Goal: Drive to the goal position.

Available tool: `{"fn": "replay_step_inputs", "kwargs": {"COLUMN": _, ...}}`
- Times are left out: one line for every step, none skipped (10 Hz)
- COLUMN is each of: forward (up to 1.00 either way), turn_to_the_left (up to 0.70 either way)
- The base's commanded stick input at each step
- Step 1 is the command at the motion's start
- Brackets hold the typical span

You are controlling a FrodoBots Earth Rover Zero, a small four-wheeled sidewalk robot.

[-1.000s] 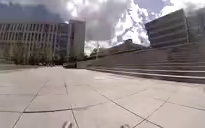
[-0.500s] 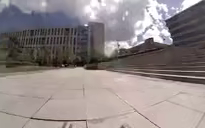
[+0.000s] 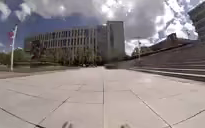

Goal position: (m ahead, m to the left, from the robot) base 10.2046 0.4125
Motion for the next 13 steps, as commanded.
{"fn": "replay_step_inputs", "kwargs": {"forward": 0.70, "turn_to_the_left": 0.35}}
{"fn": "replay_step_inputs", "kwargs": {"forward": 0.70, "turn_to_the_left": 0.34}}
{"fn": "replay_step_inputs", "kwargs": {"forward": 0.70, "turn_to_the_left": 0.31}}
{"fn": "replay_step_inputs", "kwargs": {"forward": 0.70, "turn_to_the_left": 0.28}}
{"fn": "replay_step_inputs", "kwargs": {"forward": 0.70, "turn_to_the_left": 0.08}}
{"fn": "replay_step_inputs", "kwargs": {"forward": 0.70, "turn_to_the_left": 0.03}}
{"fn": "replay_step_inputs", "kwargs": {"forward": 0.70, "turn_to_the_left": 0.01}}
{"fn": "replay_step_inputs", "kwargs": {"forward": 0.70, "turn_to_the_left": 0.00}}
{"fn": "replay_step_inputs", "kwargs": {"forward": 0.70, "turn_to_the_left": 0.00}}
{"fn": "replay_step_inputs", "kwargs": {"forward": 0.70, "turn_to_the_left": 0.00}}
{"fn": "replay_step_inputs", "kwargs": {"forward": 0.70, "turn_to_the_left": 0.00}}
{"fn": "replay_step_inputs", "kwargs": {"forward": 0.70, "turn_to_the_left": 0.00}}
{"fn": "replay_step_inputs", "kwargs": {"forward": 0.70, "turn_to_the_left": 0.00}}
